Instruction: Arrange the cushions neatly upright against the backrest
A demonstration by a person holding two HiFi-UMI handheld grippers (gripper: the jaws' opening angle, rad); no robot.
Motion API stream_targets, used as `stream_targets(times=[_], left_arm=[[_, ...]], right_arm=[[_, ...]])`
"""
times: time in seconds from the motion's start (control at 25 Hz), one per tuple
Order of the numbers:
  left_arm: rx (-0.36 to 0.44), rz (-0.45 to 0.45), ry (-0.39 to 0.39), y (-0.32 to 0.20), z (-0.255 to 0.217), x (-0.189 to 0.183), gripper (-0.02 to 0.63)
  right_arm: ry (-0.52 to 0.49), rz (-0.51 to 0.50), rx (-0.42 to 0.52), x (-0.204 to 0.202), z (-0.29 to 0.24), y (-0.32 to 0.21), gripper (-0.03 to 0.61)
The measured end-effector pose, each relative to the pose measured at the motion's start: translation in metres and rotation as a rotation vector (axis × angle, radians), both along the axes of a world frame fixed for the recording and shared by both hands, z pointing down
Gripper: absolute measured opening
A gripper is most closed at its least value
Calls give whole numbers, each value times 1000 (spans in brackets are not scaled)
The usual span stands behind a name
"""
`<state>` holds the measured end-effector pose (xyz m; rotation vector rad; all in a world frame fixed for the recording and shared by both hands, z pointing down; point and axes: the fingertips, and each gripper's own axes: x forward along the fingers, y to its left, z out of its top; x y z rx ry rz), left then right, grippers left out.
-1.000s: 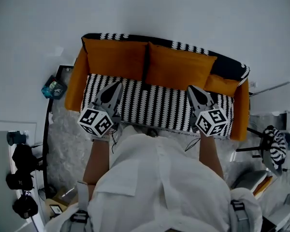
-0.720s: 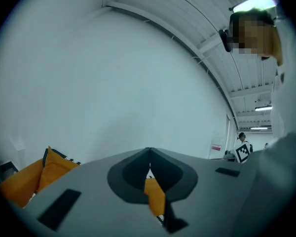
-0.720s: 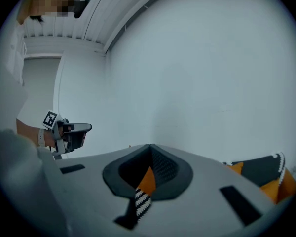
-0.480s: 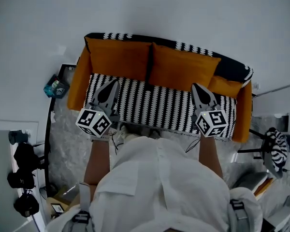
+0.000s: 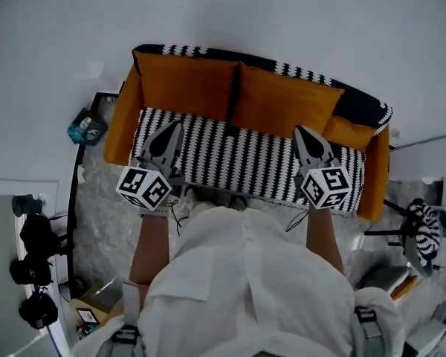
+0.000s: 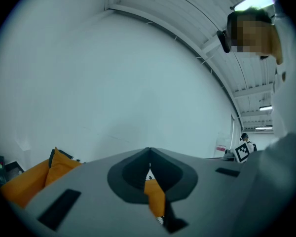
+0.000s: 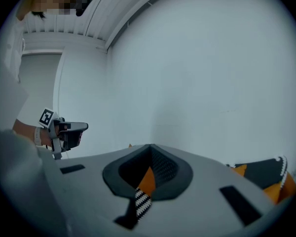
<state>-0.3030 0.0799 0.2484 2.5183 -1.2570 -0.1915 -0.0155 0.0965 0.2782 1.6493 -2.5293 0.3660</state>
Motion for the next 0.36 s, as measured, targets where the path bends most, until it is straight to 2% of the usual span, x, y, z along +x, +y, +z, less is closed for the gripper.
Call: stream_targets(times=[0.36], left_arm=[[2,-6,-1,3,0,-3,15]], right_arm=[[16,-12,-3,-5,1,-1,5]])
